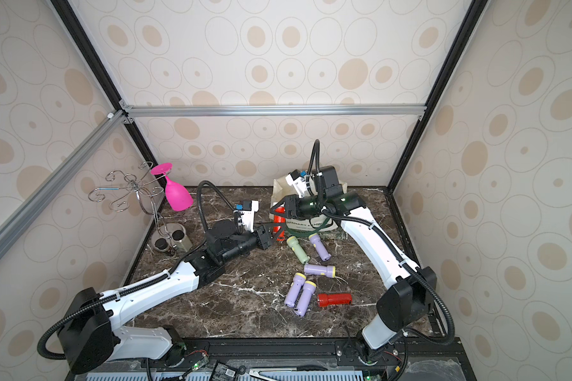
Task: Put the flashlights into the tote bags
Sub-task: Pick up the flashlight from the center of the board, then place the flashlight in the canvas bag.
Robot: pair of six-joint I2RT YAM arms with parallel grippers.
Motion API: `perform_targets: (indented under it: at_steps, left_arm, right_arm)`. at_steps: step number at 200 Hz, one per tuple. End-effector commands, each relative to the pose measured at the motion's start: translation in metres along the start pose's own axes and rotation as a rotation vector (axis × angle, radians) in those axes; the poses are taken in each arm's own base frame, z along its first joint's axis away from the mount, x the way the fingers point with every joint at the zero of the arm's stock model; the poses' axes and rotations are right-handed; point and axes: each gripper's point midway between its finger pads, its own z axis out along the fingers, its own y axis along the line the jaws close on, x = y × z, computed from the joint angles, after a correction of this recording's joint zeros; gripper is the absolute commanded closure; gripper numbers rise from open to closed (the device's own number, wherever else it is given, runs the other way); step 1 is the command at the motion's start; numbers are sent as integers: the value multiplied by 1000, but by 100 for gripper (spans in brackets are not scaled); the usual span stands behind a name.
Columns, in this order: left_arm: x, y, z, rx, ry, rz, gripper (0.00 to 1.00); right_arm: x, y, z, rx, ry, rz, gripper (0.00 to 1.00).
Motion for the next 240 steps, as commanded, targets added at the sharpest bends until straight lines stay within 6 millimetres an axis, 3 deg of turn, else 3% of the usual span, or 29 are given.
perform_targets:
  at_steps: [1, 33, 72, 95, 163, 189, 198, 240]
  left_arm:
    - [-13, -16, -1, 50, -43, 13, 78]
    - [-10, -10, -3, 19, -37, 21, 43]
    - [-6, 5, -12, -54, -41, 29, 12]
    - [-3, 12, -15, -83, -37, 27, 1]
    - [-4, 24, -17, -143, -53, 31, 0]
    - [0, 26, -15, -144, -36, 28, 0]
    - [3, 27, -14, -147, -28, 26, 0]
    - [5, 31, -13, -167, -13, 25, 0]
  right_arm:
    - [-6, 8, -1, -7, -19, -40, 84]
    - [-7, 8, -6, 19, -30, -65, 100]
    - [-16, 5, -20, 84, -58, -111, 100]
    - [-28, -2, -29, 116, -85, -111, 100]
    - [-71, -62, -65, 367, -149, -39, 100]
    - [-84, -66, -66, 398, -170, -64, 100]
    - [-92, -78, -75, 435, -190, -59, 100]
    - [-108, -110, -72, 531, -190, -49, 100]
